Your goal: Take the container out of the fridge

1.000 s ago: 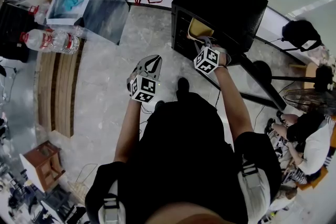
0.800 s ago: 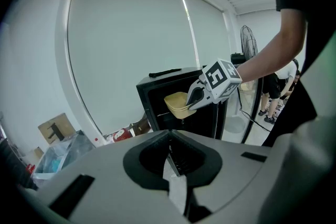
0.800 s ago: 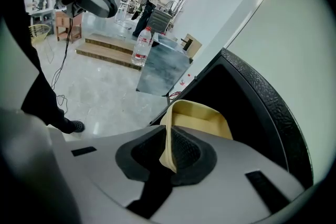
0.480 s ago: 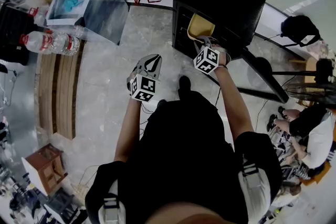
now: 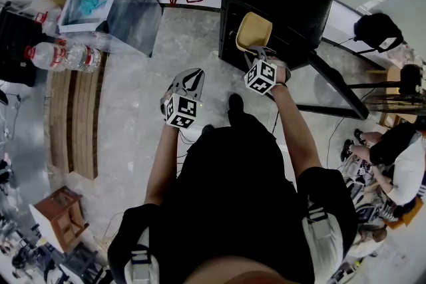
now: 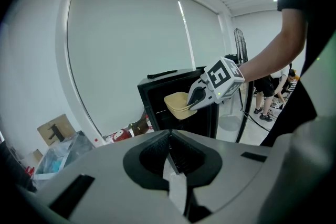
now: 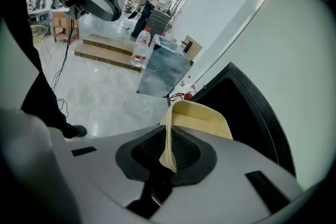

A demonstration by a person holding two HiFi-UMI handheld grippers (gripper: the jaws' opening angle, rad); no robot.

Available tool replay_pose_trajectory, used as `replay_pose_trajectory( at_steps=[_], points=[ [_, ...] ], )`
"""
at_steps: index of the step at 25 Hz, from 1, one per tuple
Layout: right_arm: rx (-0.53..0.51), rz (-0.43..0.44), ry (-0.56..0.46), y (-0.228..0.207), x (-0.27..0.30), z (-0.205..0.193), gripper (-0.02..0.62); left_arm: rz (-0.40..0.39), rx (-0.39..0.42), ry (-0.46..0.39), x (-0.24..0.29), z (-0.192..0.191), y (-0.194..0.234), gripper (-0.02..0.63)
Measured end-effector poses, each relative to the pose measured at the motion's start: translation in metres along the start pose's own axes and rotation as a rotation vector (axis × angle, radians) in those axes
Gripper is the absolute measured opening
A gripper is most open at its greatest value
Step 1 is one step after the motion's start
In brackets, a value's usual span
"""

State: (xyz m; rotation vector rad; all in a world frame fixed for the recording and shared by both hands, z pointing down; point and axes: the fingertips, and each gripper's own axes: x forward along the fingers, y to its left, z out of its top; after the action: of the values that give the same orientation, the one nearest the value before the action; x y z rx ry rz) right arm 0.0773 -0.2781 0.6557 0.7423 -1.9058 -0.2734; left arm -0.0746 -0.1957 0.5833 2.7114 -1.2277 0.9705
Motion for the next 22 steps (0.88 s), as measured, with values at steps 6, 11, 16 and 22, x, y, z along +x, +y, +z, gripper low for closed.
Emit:
replay_pose_trajectory(
  at_steps=[6, 11, 16, 22],
  points=[
    [-0.009, 0.007, 0.009, 0.022, -0.010, 0.009, 0.029, -0.018, 0.015, -0.009, -0.016, -0.009, -0.002, 0.029],
    [-0.011, 0.005, 0.010, 0.044, -0.020, 0.018, 0.029, -0.034, 0.034, -0.017, -0.029, -0.014, -0.006, 0.029],
    [0.004, -0.005, 0.009, 0.063, -0.031, 0.026, 0.029, -0.048, 0.051, -0.025, -0.045, -0.018, -0.010, 0.029],
    [0.016, -0.018, 0.014, 0.081, -0.044, 0.032, 0.029, -0.063, 0.064, -0.031, -0.061, -0.028, -0.017, 0.029]
  ],
)
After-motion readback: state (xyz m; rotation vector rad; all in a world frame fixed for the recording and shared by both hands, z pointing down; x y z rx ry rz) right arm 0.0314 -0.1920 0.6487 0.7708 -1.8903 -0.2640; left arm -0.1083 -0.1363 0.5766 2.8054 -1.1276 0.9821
